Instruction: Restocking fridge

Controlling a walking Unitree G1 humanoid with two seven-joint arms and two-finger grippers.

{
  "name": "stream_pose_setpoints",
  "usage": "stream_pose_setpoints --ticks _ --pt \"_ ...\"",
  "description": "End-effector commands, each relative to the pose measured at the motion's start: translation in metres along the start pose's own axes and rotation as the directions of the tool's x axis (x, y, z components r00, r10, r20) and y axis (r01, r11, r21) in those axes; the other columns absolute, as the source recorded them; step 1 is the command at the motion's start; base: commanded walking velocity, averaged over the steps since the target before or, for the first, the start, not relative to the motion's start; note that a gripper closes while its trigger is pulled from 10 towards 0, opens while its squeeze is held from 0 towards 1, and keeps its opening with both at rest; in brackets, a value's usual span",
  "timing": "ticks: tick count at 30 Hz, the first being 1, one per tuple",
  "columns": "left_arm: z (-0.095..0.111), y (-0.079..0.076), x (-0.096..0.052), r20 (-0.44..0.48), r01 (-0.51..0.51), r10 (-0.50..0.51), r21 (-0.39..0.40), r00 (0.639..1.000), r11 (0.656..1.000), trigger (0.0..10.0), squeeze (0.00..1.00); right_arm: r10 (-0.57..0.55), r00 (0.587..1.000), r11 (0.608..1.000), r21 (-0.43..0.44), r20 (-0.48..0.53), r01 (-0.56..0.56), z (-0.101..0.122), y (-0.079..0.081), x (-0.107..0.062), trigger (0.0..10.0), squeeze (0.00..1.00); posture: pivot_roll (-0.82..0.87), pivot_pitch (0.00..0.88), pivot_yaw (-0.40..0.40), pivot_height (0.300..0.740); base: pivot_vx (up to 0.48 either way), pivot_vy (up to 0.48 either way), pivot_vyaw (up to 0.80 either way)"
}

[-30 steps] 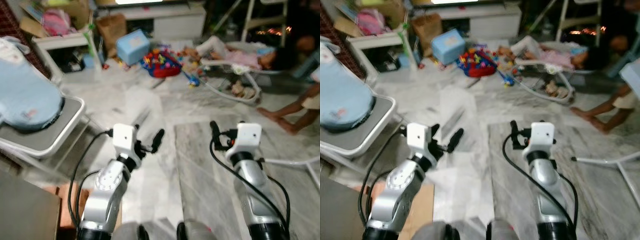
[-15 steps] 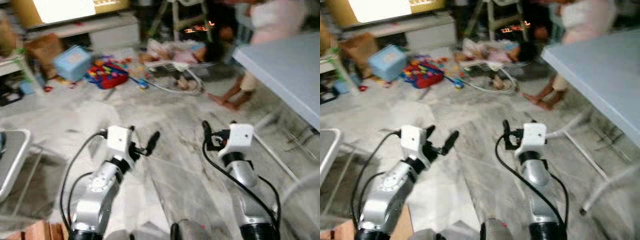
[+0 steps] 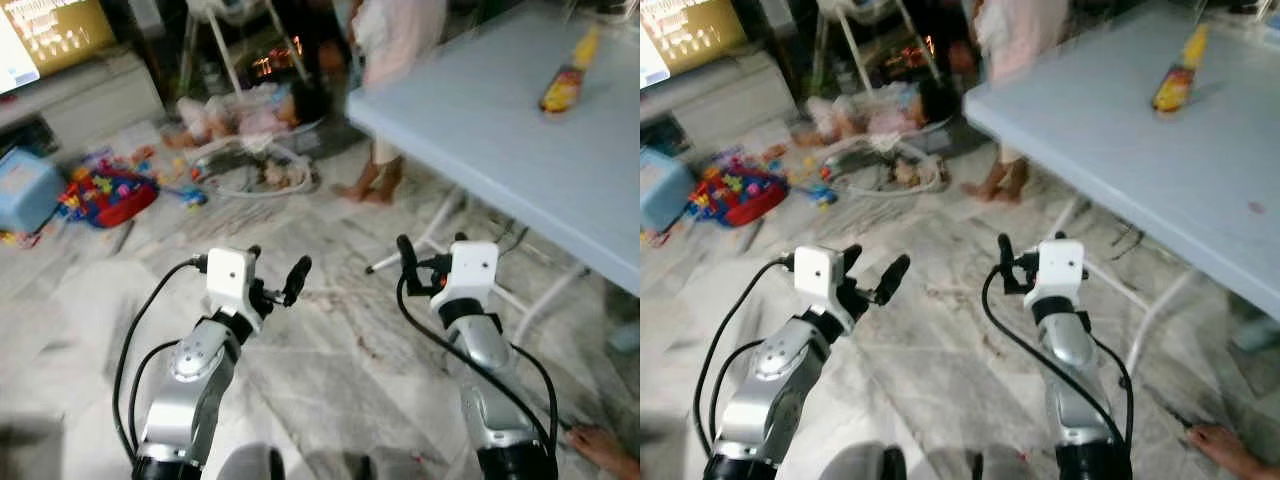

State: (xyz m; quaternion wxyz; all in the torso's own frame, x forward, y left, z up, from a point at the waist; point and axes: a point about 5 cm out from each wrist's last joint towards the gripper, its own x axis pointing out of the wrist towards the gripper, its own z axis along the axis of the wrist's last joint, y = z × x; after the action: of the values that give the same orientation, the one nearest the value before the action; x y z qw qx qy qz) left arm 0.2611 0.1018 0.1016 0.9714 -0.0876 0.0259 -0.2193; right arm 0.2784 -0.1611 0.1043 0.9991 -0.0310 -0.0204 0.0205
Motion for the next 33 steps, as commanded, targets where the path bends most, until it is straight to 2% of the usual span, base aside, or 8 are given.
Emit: stream_pose_setpoints --ticks 1,7,18,28,33 --pt "0.005 -0.001 0.001 0.028 -0.023 0.023 0.014 0.999 1.0 10.0 0.0 -0.027 0.998 0.999 -0.034 0.049 0.029 0.01 -0.007 -0.002 10.0 0.0 -0.05 0.076 0.038 0.74 0.368 0.0 0.0" --pt "0.009 0.007 0.001 0.053 -0.072 0.071 0.013 0.996 0.997 10.0 0.0 -0.028 0.997 0.998 -0.051 0.065 0.032 0.013 -0.005 -0.008 10.0 0.0 -0.06 0.07 0.042 0.74 0.371 0.0 0.0" --pt "0.017 0.004 0.008 0.084 -0.076 0.076 0.0 0.994 0.997 10.0 0.0 -0.03 0.995 0.996 -0.078 0.092 0.037 0.02 -0.002 -0.008 10.0 0.0 -0.07 0.07 0.046 0.74 0.376 0.0 -0.68" --pt "0.014 0.006 0.01 0.062 -0.088 0.088 -0.009 0.994 0.996 10.0 0.0 -0.024 0.996 0.996 -0.084 0.085 0.032 0.019 0.0 -0.007 10.0 0.0 -0.07 0.076 0.048 0.74 0.416 0.0 0.0" --pt "0.015 0.008 0.01 0.052 -0.082 0.082 0.006 0.995 0.997 10.0 0.0 -0.046 0.995 0.995 -0.09 0.085 0.054 0.02 -0.003 -0.004 10.0 0.0 -0.07 0.109 0.061 0.74 0.398 0.268 -0.1"
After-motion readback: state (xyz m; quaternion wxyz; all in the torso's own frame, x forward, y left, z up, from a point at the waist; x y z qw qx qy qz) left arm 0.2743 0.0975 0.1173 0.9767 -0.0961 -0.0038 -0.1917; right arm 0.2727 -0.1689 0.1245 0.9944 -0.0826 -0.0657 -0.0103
